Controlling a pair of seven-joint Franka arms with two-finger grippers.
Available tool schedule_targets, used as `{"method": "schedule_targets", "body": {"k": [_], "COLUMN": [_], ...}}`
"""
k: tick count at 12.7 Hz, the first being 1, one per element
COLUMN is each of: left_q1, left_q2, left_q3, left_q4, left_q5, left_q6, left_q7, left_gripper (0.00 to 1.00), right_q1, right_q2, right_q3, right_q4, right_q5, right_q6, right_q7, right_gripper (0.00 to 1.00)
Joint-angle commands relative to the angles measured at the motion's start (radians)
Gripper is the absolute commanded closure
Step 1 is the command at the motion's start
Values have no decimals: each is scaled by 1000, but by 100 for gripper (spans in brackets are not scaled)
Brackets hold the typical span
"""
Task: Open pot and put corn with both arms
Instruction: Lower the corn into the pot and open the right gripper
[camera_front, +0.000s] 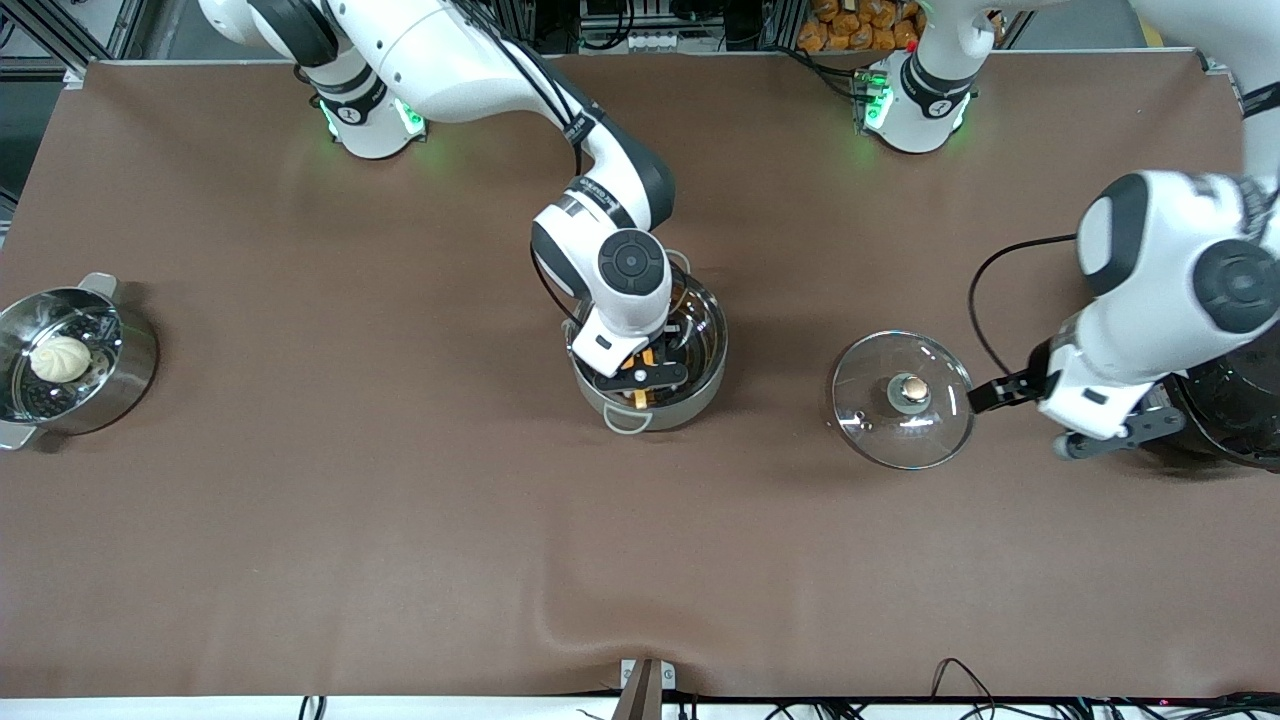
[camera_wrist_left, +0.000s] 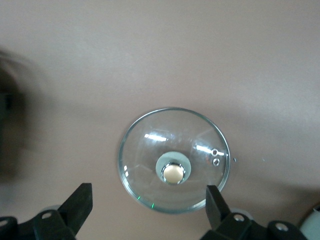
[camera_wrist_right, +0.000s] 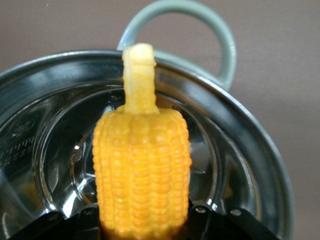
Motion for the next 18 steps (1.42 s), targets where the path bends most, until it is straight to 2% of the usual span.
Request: {"method": "schedule_targets", "body": {"k": [1, 4, 7, 9, 12, 14, 15, 17, 18], "left_q1": [4, 26, 20, 24, 26, 24, 24, 26, 26], "left_q2": [3, -83, -161, -199, -216, -259, -290, -305, -299], "left_q3": [-11, -11, -20, -18, -15, -11, -11, -11, -12], "left_q4": [133, 139, 138, 129, 103, 23, -24, -33, -23], "left_q5": [21, 9, 7, -51, -53, -53, -53, -54, -54], "left_q6": [-163, -207, -255, -297, -299, -245, -204, -200, -202], "left_q7": [19, 176, 181, 165, 180, 184, 200, 223, 223], "left_gripper": [0, 0, 0, 0, 0, 0, 0, 0, 0], "right_q1": [-46, -85, -167, -247, -393, -502, -540, -579, -594], "right_q2": [-78, -112, -157, -194, -256, -297, -329, -419, -494], "right_q3": [-4, -3, -4, -7, -7, -7, -6, -6, -6], "right_q4": [4, -2, -5, -22, -74, -115, -146, -224, -282], "right_q5": [11, 15, 15, 3, -29, -43, -42, -42, -42], "right_q6": [-90, -112, -193, -236, -238, -235, -227, -225, -225], "right_q7": [0, -18, -133, -210, -340, -463, -513, -561, -575], "right_gripper": [0, 0, 0, 0, 0, 0, 0, 0, 0]}}
